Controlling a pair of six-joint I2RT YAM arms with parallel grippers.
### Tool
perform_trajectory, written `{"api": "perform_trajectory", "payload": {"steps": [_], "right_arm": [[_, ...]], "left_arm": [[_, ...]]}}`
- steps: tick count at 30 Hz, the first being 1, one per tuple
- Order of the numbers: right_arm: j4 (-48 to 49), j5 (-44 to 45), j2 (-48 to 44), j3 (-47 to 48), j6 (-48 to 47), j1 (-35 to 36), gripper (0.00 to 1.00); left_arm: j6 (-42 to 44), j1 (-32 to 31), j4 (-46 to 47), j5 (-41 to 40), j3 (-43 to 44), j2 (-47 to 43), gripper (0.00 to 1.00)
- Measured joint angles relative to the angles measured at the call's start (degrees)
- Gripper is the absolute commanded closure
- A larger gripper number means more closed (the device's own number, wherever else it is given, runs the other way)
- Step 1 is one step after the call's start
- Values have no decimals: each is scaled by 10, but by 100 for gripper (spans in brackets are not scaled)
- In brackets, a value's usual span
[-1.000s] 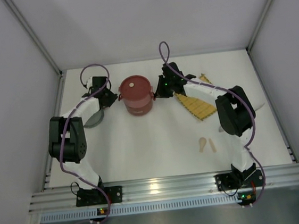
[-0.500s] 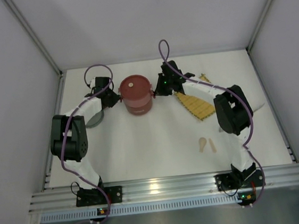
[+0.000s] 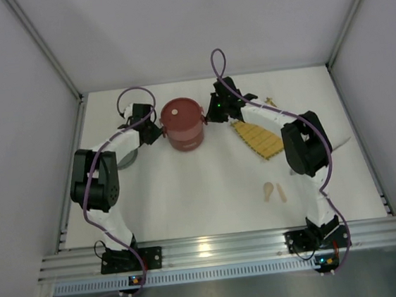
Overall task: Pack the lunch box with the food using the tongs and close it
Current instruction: Close the fastener on the packing box.
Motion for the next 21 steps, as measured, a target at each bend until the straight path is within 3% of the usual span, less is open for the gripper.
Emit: {"api": "perform_trajectory", "payload": {"steps": [21], "right_arm": [[19, 10, 0, -7, 20, -1, 94]], "left_arm": [[-2, -8, -5, -15, 0, 0, 71]]}}
